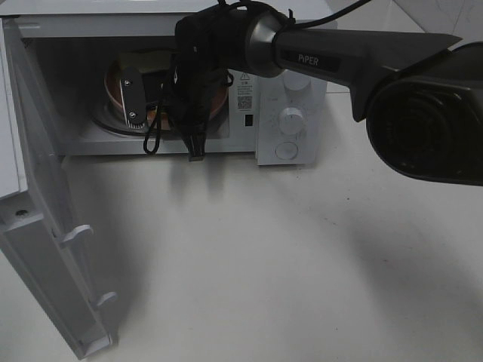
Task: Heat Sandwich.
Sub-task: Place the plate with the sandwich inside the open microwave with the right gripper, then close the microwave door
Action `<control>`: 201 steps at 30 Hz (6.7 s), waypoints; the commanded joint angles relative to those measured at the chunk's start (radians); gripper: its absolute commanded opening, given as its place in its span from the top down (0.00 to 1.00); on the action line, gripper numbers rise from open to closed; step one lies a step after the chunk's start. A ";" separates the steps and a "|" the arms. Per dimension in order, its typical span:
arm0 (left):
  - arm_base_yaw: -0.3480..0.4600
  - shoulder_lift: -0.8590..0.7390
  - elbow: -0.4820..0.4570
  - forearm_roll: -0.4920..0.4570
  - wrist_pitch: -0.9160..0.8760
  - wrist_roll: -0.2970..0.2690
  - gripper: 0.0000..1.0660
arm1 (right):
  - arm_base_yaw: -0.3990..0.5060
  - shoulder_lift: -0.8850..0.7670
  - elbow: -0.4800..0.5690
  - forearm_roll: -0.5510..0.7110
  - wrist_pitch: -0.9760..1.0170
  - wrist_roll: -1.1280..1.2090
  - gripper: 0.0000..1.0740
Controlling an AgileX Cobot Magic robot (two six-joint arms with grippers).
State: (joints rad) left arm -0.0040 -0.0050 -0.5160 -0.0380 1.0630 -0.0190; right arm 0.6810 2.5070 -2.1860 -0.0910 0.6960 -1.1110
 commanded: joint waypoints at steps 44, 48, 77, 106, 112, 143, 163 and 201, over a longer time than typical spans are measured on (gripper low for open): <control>-0.007 -0.023 0.001 -0.001 0.005 0.001 0.37 | 0.020 -0.054 -0.011 -0.002 0.148 0.133 0.49; -0.007 -0.023 0.001 -0.001 0.005 0.001 0.37 | 0.032 -0.076 -0.011 0.010 0.190 0.133 0.49; -0.007 -0.023 0.001 -0.001 0.005 0.001 0.37 | 0.079 -0.147 -0.011 0.045 0.492 0.282 0.49; -0.007 -0.023 0.001 -0.001 0.005 0.001 0.37 | 0.088 -0.499 0.486 0.037 0.541 1.348 0.49; -0.007 -0.023 0.001 -0.001 0.005 0.001 0.37 | 0.075 -0.577 0.571 0.038 0.523 1.348 0.49; -0.007 -0.023 0.001 -0.001 0.005 0.001 0.37 | -0.454 -0.984 0.933 0.041 0.546 1.254 0.50; -0.007 -0.023 0.001 -0.001 0.005 0.001 0.37 | -0.576 -1.561 1.417 0.038 0.415 1.254 0.50; -0.007 -0.023 0.001 -0.001 0.005 0.001 0.37 | -0.576 -2.537 1.683 -0.047 0.306 1.255 0.50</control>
State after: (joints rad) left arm -0.0040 -0.0050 -0.5160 -0.0380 1.0630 -0.0190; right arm 0.1110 -0.0030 -0.5090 -0.1290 1.0030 0.1510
